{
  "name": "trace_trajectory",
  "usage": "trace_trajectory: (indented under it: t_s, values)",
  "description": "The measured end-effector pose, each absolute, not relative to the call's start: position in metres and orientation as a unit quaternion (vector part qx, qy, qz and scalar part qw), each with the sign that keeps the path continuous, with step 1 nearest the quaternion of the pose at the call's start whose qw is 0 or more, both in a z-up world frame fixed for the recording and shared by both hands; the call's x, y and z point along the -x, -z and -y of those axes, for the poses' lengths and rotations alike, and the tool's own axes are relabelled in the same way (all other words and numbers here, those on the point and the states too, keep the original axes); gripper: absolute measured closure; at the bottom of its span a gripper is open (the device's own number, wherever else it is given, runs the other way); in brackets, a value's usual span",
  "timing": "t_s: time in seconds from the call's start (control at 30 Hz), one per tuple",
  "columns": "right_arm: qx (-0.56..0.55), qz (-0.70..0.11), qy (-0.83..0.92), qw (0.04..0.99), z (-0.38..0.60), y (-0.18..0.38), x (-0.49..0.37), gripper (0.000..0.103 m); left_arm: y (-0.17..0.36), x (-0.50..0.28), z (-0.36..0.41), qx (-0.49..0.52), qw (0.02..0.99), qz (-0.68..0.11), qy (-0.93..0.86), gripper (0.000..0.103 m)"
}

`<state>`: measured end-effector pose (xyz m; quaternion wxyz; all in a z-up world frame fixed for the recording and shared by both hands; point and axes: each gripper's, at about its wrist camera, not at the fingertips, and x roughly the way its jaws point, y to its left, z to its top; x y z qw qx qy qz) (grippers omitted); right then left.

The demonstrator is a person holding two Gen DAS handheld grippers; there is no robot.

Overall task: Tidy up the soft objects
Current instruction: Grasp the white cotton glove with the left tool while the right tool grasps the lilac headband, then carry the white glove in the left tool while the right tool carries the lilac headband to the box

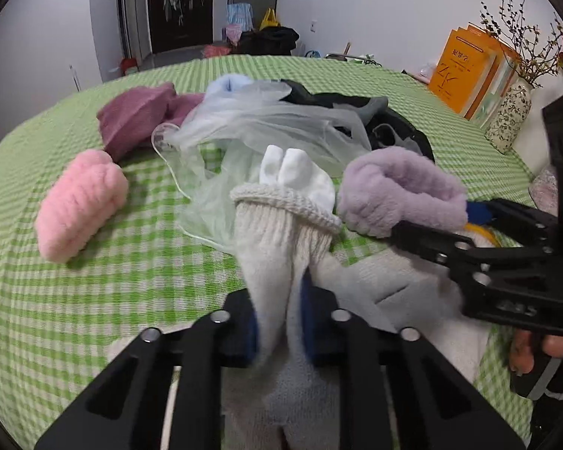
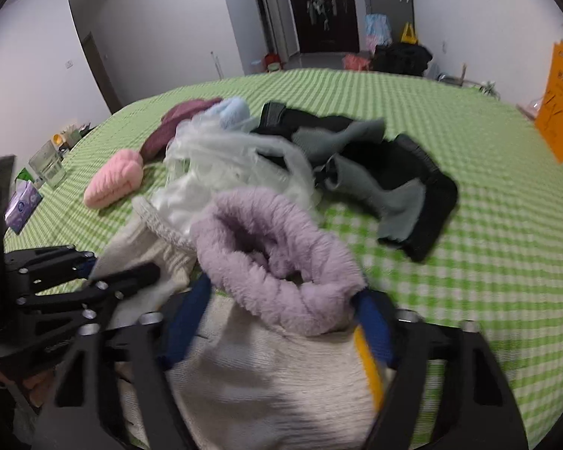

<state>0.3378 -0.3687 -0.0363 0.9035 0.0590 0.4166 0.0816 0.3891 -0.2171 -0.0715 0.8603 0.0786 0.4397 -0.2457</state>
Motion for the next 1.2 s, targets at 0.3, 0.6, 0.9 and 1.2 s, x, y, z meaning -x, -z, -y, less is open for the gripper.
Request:
trace_trajectory:
  t_s: [0.3, 0.6, 0.9, 1.2]
  values:
    - [-0.067, -0.358, -0.069, 0.929, 0.375, -0.01, -0.302, 0.077, -0.007, -0.346, 0.172, -0.033, 0.897, -0.365, 0.246, 0.09]
    - [-0.045, -0.311, -0.07, 0.947, 0.358, -0.06, -0.253, 0.077, -0.062, -0.295, 0.122, 0.018, 0.919, -0.314, 0.239, 0.09]
    - [-0.033, -0.307, -0.095, 0.946, 0.327, -0.072, -0.225, 0.077, -0.096, -0.259, 0.059, 0.082, 0.922, -0.274, 0.263, 0.089]
    - [-0.02, -0.345, -0.17, 0.923, 0.259, -0.045, -0.232, 0.077, -0.062, -0.246, 0.006, 0.116, 0.914, -0.311, 0.234, 0.089]
